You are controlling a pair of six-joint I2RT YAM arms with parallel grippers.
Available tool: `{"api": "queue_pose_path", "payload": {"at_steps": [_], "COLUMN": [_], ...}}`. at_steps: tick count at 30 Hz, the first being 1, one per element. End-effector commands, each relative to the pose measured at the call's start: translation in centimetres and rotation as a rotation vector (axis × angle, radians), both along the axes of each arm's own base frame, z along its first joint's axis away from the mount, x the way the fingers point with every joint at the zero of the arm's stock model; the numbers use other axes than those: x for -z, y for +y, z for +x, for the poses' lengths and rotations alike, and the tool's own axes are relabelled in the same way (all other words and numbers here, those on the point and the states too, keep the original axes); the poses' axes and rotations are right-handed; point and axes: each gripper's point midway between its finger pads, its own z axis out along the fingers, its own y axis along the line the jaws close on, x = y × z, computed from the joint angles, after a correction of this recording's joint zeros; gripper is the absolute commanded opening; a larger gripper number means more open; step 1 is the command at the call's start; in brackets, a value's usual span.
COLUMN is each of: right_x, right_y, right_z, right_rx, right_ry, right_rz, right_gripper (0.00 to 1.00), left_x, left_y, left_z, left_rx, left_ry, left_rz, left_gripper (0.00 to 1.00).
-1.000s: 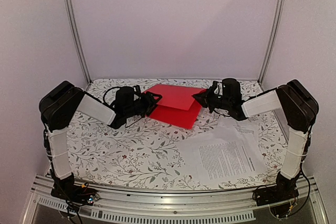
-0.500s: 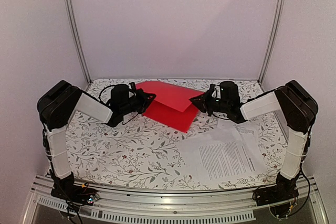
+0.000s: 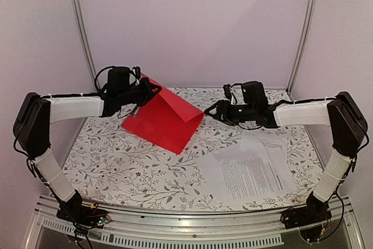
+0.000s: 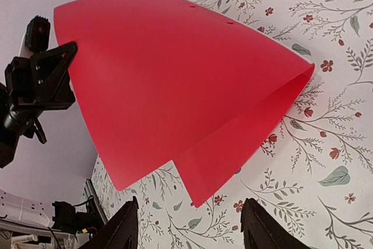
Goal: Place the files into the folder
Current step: Pass from the left arm to the right
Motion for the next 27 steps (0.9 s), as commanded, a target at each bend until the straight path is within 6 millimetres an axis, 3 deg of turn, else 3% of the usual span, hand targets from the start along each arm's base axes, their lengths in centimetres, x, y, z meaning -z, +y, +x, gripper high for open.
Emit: {"api": "queue_pose_path", "payload": {"at_steps": [1, 3, 5, 9, 11, 23, 27], "right_x": [-1.6, -2.8, -3.9, -6.3, -6.6, -2.9, -1.2], "right_y": [1.5, 2.2, 3.0, 5.2, 6.3, 11.8, 11.1], "right_z": [-3.7, -4.4, -5.0, -6.0, -6.3, -6.7, -5.0], "right_rx": [-0.199, -0.242, -0.264, -0.300, -0.318, -0.331, -0.276], "right_ry": [-0.190, -0.271, -0.333, -0.451, -0.483, -0.566, -0.613], "right_rz": [-0.254, -0.341, -0.424, -0.537, -0.607, -0.869, -1.067], "right_gripper": [0.63, 0.69, 0.81, 0.85, 0.86, 0.90, 0.89], "left_x": [-1.8, -2.3, -2.4, -2.4, -2.3, -2.7, -3.1], "left_y": [1.0, 1.3, 1.6, 1.4, 1.3, -0.6, -1.0], "left_z": [-1.6, -1.8, -2.1, -2.6, -2.8, -4.5, -5.1], "left_rx": [0.066, 0.065, 0.064, 0.070, 0.067, 0.066, 0.075], "left_ry": [-0.015, -0.009, 0.006, 0.022, 0.036, 0.077, 0.072], "left_rz": [0.191, 0.224, 0.236, 0.221, 0.207, 0.121, 0.116], "left_gripper": [0.00, 0.00, 0.00, 0.00, 0.00, 0.00, 0.00]}}
